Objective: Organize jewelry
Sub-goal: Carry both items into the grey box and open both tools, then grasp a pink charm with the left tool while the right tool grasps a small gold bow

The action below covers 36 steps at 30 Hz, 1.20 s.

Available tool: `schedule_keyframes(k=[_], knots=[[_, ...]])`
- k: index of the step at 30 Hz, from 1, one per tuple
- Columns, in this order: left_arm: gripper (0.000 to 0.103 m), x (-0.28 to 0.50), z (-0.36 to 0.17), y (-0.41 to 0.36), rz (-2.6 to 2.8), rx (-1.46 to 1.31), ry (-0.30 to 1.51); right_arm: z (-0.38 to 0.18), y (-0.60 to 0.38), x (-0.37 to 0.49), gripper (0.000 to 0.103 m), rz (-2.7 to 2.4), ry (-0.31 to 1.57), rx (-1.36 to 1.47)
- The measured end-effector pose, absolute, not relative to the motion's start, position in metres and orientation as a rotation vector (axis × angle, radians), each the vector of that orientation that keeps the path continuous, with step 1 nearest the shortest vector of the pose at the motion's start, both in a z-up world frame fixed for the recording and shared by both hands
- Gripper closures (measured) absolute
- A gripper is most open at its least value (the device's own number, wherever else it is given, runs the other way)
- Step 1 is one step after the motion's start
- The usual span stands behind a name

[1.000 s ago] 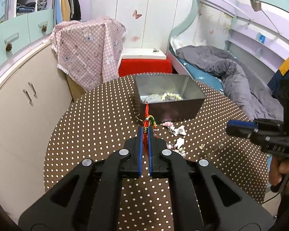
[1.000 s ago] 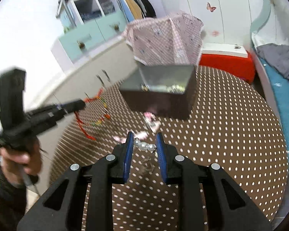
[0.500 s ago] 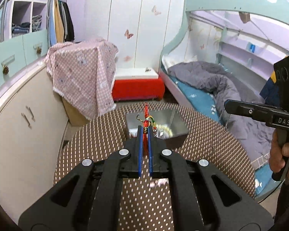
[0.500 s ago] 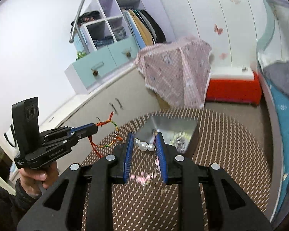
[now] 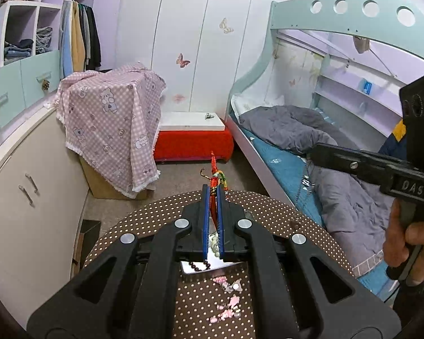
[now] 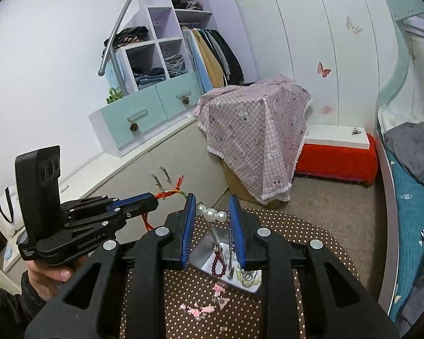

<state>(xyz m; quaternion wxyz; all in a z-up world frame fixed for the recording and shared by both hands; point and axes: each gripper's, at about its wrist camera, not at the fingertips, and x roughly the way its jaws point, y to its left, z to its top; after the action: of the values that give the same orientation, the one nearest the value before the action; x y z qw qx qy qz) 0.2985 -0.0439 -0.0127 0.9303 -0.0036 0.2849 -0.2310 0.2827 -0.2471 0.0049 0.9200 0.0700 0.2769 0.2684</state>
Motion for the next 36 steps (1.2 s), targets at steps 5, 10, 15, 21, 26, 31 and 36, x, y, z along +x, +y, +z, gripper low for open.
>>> schedule_keyframes(k=[5, 10, 15, 21, 26, 31, 36], knots=[[0.098, 0.312, -0.025, -0.054, -0.476, 0.001, 0.626, -0.015, -0.241, 0.304, 0.081, 0.539, 0.627, 0.150], [0.097, 0.330, -0.044, -0.059, -0.425, 0.028, 0.697, -0.039, -0.238, 0.326, 0.048, 0.490, 0.704, 0.161], [0.006, 0.326, -0.049, -0.042, -0.332, 0.005, 0.639, -0.055, -0.259, 0.324, 0.008, 0.402, 0.690, 0.235], [0.006, 0.320, -0.046, -0.023, -0.293, -0.040, 0.643, -0.054, -0.269, 0.314, 0.008, 0.360, 0.659, 0.253], [0.006, 0.313, -0.042, -0.018, -0.272, -0.050, 0.623, -0.049, -0.275, 0.304, 0.008, 0.352, 0.635, 0.273], [0.006, 0.308, -0.042, -0.011, -0.264, -0.054, 0.614, -0.045, -0.277, 0.296, 0.008, 0.342, 0.622, 0.269], [0.006, 0.291, -0.043, -0.005, -0.249, -0.052, 0.592, -0.046, -0.280, 0.280, 0.008, 0.308, 0.617, 0.238]])
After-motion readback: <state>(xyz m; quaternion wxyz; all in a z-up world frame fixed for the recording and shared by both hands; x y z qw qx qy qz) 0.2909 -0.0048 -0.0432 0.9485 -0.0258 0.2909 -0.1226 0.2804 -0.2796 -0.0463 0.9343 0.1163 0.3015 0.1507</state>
